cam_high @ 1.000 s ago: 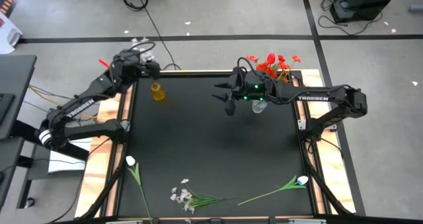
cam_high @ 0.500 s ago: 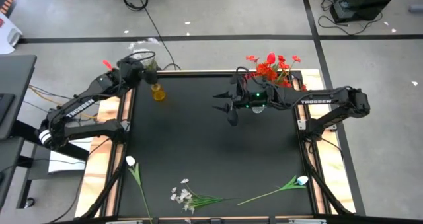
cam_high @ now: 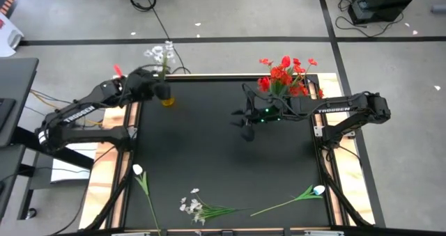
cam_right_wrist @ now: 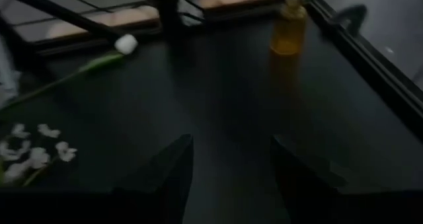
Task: Sort flowers into vase by color
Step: Put the right white flower into the yellow vase
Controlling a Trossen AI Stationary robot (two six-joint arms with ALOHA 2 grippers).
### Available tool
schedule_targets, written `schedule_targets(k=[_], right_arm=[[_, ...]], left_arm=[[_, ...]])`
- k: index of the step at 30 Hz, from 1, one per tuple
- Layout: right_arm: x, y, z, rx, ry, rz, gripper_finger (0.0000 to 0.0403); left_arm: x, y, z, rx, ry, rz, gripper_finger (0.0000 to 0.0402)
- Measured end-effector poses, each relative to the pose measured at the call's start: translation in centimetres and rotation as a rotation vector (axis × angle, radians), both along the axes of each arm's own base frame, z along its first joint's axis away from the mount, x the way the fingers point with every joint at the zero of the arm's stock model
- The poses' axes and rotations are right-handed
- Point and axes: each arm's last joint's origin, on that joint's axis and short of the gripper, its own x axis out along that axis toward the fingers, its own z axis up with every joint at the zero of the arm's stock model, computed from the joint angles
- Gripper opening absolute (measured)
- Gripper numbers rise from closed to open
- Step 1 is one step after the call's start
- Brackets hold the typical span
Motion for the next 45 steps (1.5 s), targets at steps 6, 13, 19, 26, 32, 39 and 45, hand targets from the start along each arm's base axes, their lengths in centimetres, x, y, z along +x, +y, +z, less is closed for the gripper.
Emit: schedule_targets(k=[6, 13, 19, 26, 32, 39, 45], right_arm=[[0.0, -0.1, 0.1, -0.007, -0.009, -0.014, 0.0207], [0.1, -0.1, 0.1, -0.014, -0.013, -0.011, 0.0207], [0.1, -0.1, 0.1, -0.016, -0.013, -0.010, 0.0207], [0.5, -0.7, -0.2, -0.037, -0.018, -0.013, 0.0207], [1.5, -1.5, -1.1, -0.002, -0.032, -0.022, 0.0207], [3.1, -1.6, -3.6, 0.145, 0.011, -0.009, 0.0207], [2.9, -0.6, -5.6, 0.318, 0.174, 0.022, 0.0196]], left_arm=[[2.7, -3.2, -0.8, -0.074, -0.036, -0.077, 0.0293], [4.6, -8.7, -1.9, -0.182, -0.095, -0.105, 0.0293], [5.6, -14.1, -4.2, -0.320, -0.048, -0.090, 0.0293], [5.8, -19.6, -7.2, -0.512, 0.073, -0.038, 0.0293], [5.6, -21.8, -8.1, -0.601, 0.108, -0.041, 0.0293], [7.0, -22.3, -7.6, -0.519, -0.063, -0.162, 0.0293], [9.7, -23.5, -7.4, -0.324, -0.207, -0.426, 0.0293]])
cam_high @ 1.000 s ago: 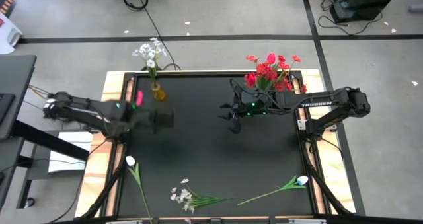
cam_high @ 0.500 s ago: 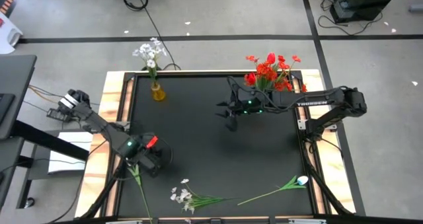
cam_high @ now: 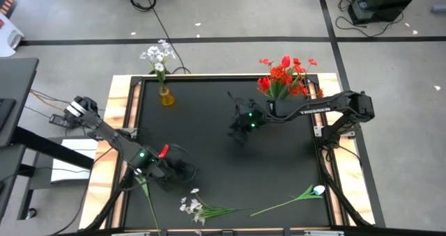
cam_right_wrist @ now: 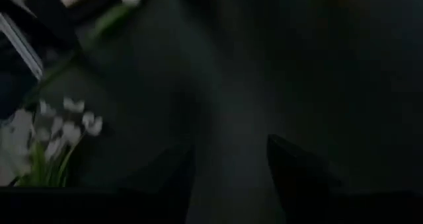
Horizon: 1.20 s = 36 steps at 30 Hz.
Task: Sort flowers into vase by color
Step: Put the right white flower into the yellow vase
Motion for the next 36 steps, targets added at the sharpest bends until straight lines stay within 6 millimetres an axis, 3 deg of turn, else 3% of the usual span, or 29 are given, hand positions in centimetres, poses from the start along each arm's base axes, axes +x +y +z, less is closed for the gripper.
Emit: schedule_targets(k=[7, 12, 17, 20, 26, 31, 36], right_arm=[[-2.8, 2.8, -0.9, 0.192, 0.328, -0.073, 0.0170], [-7.1, 5.8, -0.6, 0.311, 0.686, -0.048, 0.0159], [-11.5, 9.4, 0.8, 0.259, 0.935, -0.007, 0.0150], [-13.4, 11.5, 1.7, 0.201, 0.951, 0.067, 0.0144], [-16.2, 15.9, 2.3, 0.002, 0.855, 0.196, 0.0142], [-18.5, 19.8, -0.4, -0.039, 0.744, 0.311, 0.0143], [-20.1, 21.3, -2.9, -0.052, 0.650, 0.290, 0.0144]], left_arm=[[3.1, -0.5, -1.3, 0.216, -0.041, -0.242, 0.0293], [7.0, -0.4, -1.9, 0.300, -0.198, -0.419, 0.0293], [10.2, 0.2, -2.5, 0.377, -0.368, -0.467, 0.0293], [11.1, 0.4, -3.2, 0.379, -0.399, -0.460, 0.0293], [10.9, -0.3, -3.9, 0.326, -0.384, -0.445, 0.0293], [10.7, -0.6, -3.9, 0.358, -0.374, -0.401, 0.0293], [10.9, 0.0, -3.8, 0.352, -0.375, -0.329, 0.0293]])
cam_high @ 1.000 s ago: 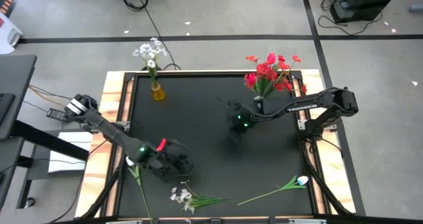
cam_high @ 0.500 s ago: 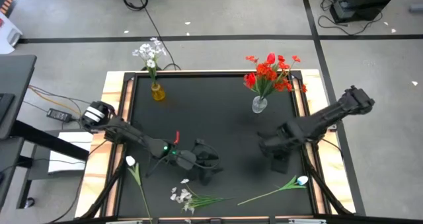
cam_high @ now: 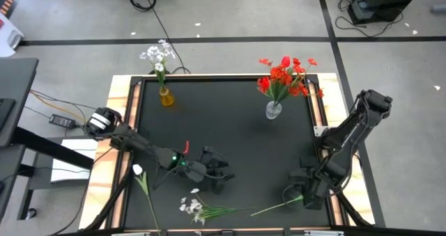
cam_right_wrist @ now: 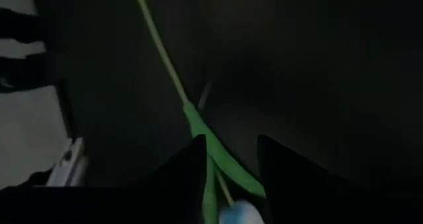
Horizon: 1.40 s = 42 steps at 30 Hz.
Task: Sort flowers into vase by color
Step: Put the right white flower into the yellow vase
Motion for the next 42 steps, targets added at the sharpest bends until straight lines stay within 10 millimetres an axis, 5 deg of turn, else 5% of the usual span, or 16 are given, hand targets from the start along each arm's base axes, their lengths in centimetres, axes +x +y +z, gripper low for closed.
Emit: schedule_targets(k=[7, 20, 27, 33, 42], right_arm=[[-1.1, 1.6, -3.0, 0.144, -0.094, 0.077, 0.0144], [-1.5, 2.8, -7.9, -0.028, 0.021, 0.259, 0.0143], [-1.1, 2.8, -6.7, -0.048, 0.064, 0.255, 0.0087], [0.7, 2.5, -4.8, 0.110, 0.265, 0.194, 0.0018], [5.4, 0.9, -1.9, 0.406, 0.453, -0.061, 0.0026]], left_arm=[[0.1, 0.2, 0.0, -0.010, -0.001, 0.007, 0.0293], [0.0, 0.1, -0.1, -0.053, 0.006, 0.018, 0.0293], [-0.1, 0.1, -0.2, -0.049, 0.017, 0.018, 0.0293], [-0.1, 0.1, -0.2, -0.047, 0.018, 0.018, 0.0293], [-0.3, -0.8, 0.1, 0.102, -0.002, -0.074, 0.0293]])
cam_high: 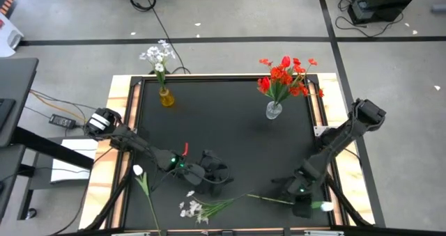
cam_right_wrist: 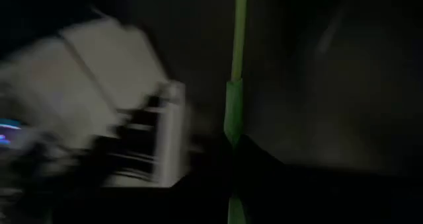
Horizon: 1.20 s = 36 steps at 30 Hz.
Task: Sort flowers into vase by color
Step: Put the right white flower into the yellow vase
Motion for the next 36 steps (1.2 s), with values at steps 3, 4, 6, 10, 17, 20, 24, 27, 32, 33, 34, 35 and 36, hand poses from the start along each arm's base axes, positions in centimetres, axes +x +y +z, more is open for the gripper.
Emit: schedule_targets(k=[3, 4, 6, 10, 17, 20, 24, 27, 32, 33, 34, 35, 36], right_arm=[[1.9, -0.9, 1.0, 0.060, 0.011, -0.100, 0.0026], [2.5, -1.2, 1.3, 0.077, 0.003, -0.136, 0.0026], [3.9, -1.9, 1.8, 0.111, -0.010, -0.214, 0.0027], [6.2, -3.0, 2.8, 0.192, 0.004, -0.412, 0.0031], [9.1, -4.5, 4.5, 0.431, 0.027, -0.564, 0.0035], [10.5, -4.7, 5.9, 0.541, -0.020, -0.656, 0.0035], [11.8, -5.6, 7.3, 0.646, -0.077, -0.803, 0.0035], [12.3, -6.5, 7.4, 0.660, -0.030, -0.915, 0.0035], [13.2, -7.9, 7.8, 0.702, 0.042, -1.138, 0.0036], [13.4, -8.3, 7.9, 0.718, 0.031, -1.181, 0.0036], [13.6, -8.7, 8.1, 0.735, 0.012, -1.225, 0.0036], [13.9, -9.2, 8.3, 0.752, -0.017, -1.261, 0.0036], [14.1, -9.7, 8.4, 0.768, -0.048, -1.287, 0.0036]], left_arm=[[-0.3, -0.8, 0.2, 0.076, -0.009, -0.054, 0.0286], [-0.5, -1.1, 0.2, 0.094, -0.009, -0.069, 0.0282], [-0.9, -1.6, 0.4, 0.102, -0.013, -0.089, 0.0272], [-2.0, -2.9, 1.2, 0.095, -0.041, -0.101, 0.0245], [-4.8, -5.1, 3.9, 0.135, -0.115, -0.142, 0.0215], [-6.4, -5.6, 5.6, 0.186, -0.171, -0.105, 0.0208], [-8.6, -6.4, 7.6, 0.310, -0.222, -0.094, 0.0206], [-10.0, -6.9, 8.4, 0.414, -0.238, -0.106, 0.0205], [-11.5, -7.6, 9.1, 0.502, -0.248, -0.066, 0.0205], [-11.8, -7.8, 9.1, 0.521, -0.245, -0.059, 0.0205], [-12.0, -7.9, 9.1, 0.539, -0.241, -0.045, 0.0205], [-12.2, -7.9, 9.1, 0.550, -0.238, -0.026, 0.0205], [-12.3, -7.9, 9.1, 0.557, -0.234, -0.005, 0.0205]])
